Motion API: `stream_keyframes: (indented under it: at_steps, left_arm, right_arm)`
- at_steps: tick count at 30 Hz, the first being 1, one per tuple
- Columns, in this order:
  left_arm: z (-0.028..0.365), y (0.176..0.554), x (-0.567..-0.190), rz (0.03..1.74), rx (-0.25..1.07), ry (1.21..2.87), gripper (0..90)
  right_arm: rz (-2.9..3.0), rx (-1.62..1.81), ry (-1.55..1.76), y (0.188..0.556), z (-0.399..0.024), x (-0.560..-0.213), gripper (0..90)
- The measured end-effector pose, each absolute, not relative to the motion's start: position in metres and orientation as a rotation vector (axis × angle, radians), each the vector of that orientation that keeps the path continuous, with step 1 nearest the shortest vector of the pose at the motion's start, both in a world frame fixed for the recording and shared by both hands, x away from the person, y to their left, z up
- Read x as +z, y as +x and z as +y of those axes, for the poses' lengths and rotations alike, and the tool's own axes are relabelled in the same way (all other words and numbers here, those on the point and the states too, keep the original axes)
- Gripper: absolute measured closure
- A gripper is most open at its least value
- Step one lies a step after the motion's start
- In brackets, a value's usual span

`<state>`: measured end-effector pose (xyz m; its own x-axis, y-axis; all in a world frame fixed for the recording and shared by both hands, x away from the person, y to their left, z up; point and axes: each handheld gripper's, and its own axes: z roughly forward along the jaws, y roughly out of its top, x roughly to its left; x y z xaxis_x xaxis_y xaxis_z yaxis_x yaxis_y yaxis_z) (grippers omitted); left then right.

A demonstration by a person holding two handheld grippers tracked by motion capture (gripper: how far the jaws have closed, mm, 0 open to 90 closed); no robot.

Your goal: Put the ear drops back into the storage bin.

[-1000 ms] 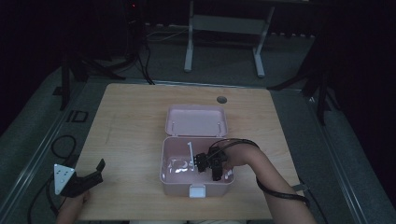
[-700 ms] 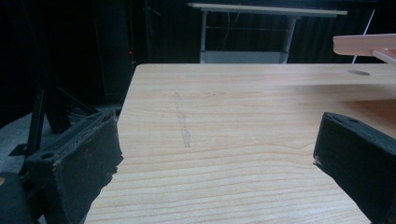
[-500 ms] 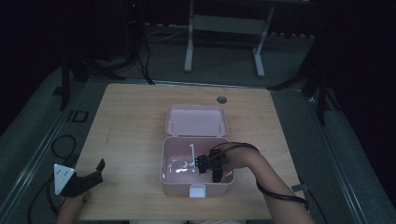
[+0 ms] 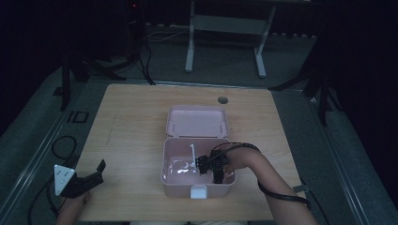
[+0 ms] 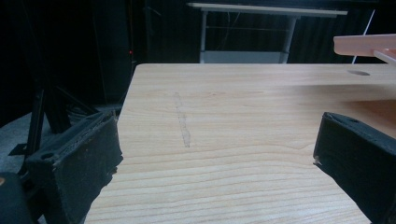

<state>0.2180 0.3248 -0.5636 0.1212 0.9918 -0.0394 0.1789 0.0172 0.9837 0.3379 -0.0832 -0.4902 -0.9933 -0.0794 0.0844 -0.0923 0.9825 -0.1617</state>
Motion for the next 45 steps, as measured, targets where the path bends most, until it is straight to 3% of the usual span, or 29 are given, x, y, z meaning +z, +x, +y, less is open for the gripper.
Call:
stream_keyframes:
  at_steps: [9, 23, 30, 45]
  left_arm:
    - [0.325, 0.218, -0.564, 1.257, 1.006, 1.373, 0.9]
    - [0.325, 0.218, -0.564, 1.257, 1.008, 1.373, 0.9]
    - [0.324, 0.218, -0.564, 1.257, 1.009, 1.374, 0.9]
    - [0.324, 0.218, -0.564, 1.256, 1.01, 1.37, 1.0]
  right_arm:
    - [-3.078, 0.183, 0.131, 0.337, -0.086, -0.465, 47.6]
    - [-3.17, -0.07, 0.084, 0.333, -0.108, -0.393, 30.7]
    - [-3.177, -0.154, 0.022, 0.336, -0.123, -0.375, 13.6]
    - [-3.235, -0.299, -0.137, 0.347, -0.172, -0.375, 13.3]
